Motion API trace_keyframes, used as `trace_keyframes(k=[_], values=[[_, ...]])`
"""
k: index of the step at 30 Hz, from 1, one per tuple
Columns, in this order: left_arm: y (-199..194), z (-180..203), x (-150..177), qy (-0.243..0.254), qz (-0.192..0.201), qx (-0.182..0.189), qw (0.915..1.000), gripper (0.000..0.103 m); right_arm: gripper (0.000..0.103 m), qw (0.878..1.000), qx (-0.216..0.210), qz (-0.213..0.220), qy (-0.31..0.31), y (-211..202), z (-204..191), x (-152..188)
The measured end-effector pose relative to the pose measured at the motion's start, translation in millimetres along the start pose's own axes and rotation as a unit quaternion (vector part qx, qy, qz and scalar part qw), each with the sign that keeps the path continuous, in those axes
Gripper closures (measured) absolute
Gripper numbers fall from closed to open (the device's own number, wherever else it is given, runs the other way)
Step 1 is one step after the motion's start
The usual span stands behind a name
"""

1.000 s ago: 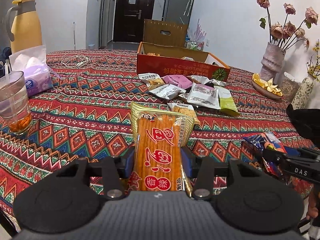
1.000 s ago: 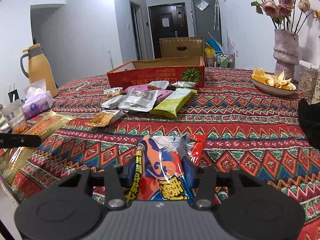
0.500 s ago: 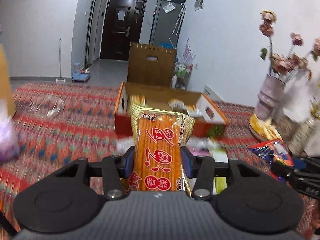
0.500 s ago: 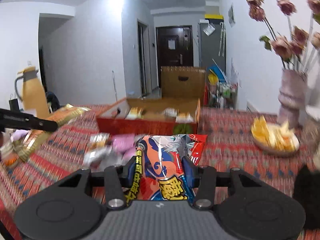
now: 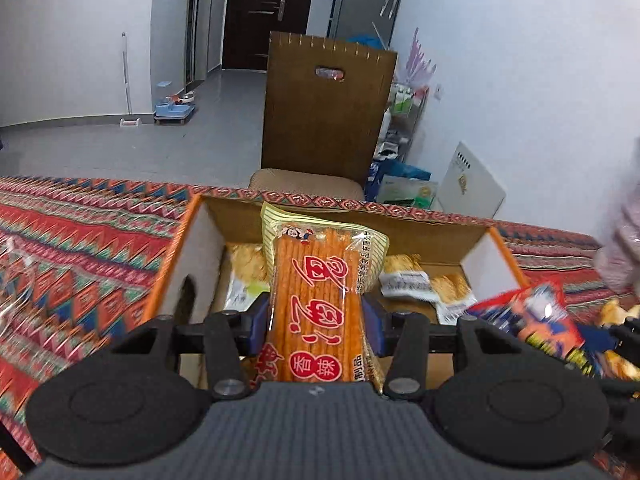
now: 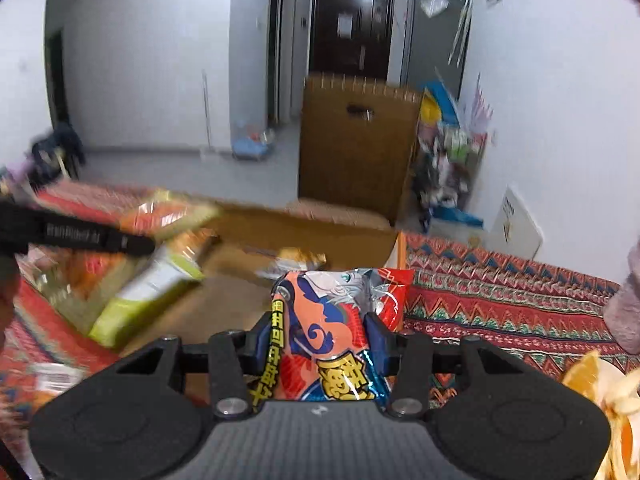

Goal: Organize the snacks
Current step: 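Carry the stick-snack pack and chip bag with both tools over the box, then open both tools to drop the stick-snack pack and chip bag into the box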

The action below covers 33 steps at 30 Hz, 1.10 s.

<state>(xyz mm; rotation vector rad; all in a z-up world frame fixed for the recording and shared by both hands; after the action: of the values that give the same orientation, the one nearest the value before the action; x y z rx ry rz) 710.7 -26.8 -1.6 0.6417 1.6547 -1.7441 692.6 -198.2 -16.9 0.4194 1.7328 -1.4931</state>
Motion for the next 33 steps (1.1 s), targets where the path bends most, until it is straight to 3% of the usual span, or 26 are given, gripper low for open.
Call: trace_keyframes(k=[2,6,8,12,17,20,22,29,33], values=[[21,3,2,-0.018,-0.011,0.005,0.9998,0.053,0.056,1.0,0.015,-0.02,-0.013,24,-2,4],[49,7,19,0.002,-0.032,-0.001,0.9995,0.045,0.05,0.999,0.032,-0.024,-0.028,40,-7,11],[47,2,24,0.006,-0.021,-0.011,0.9997,0.027,0.045,0.999,0.036,-0.019,-0.033,38,-10,14],[24,-8,19,0.0,-0.008,0.005,1.0,0.02,0.037,1.0,0.025,0.009,-0.016,15,-8,10],[-41,-33,-8,-0.002,0.04,-0.007,0.9992,0.014,0.034,0.999,0.027,0.043,-0.002,-31,-4,-3],[-87,-48,-14,0.012,0.067,-0.035,0.9971,0.01,0.02,0.996,0.037,0.075,-0.002,-70,-2,-5],[-120,-55,-12,0.019,0.086,-0.037,0.9954,0.01,0.019,0.994,0.042,0.097,-0.004,-97,-3,-1],[-245,-56,32,0.055,0.152,0.012,0.9867,0.002,0.019,0.987,0.025,0.157,-0.007,-200,-22,27],[-311,-57,79,0.08,0.206,0.024,0.9749,0.001,0.018,0.983,0.001,0.186,-0.006,-256,-43,55]])
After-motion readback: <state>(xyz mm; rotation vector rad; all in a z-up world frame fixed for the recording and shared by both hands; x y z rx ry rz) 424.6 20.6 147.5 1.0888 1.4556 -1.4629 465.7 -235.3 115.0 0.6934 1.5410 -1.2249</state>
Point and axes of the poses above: each gripper's, at about its wrist camera, not at the fingertips, and y roughly the way its jaws point, z to its right, x to its underside, the point moved 10 cm from there along y, roughly the way its jaws point, and after that the axes turned 4 degrees about -x, right-handed, at the moved point
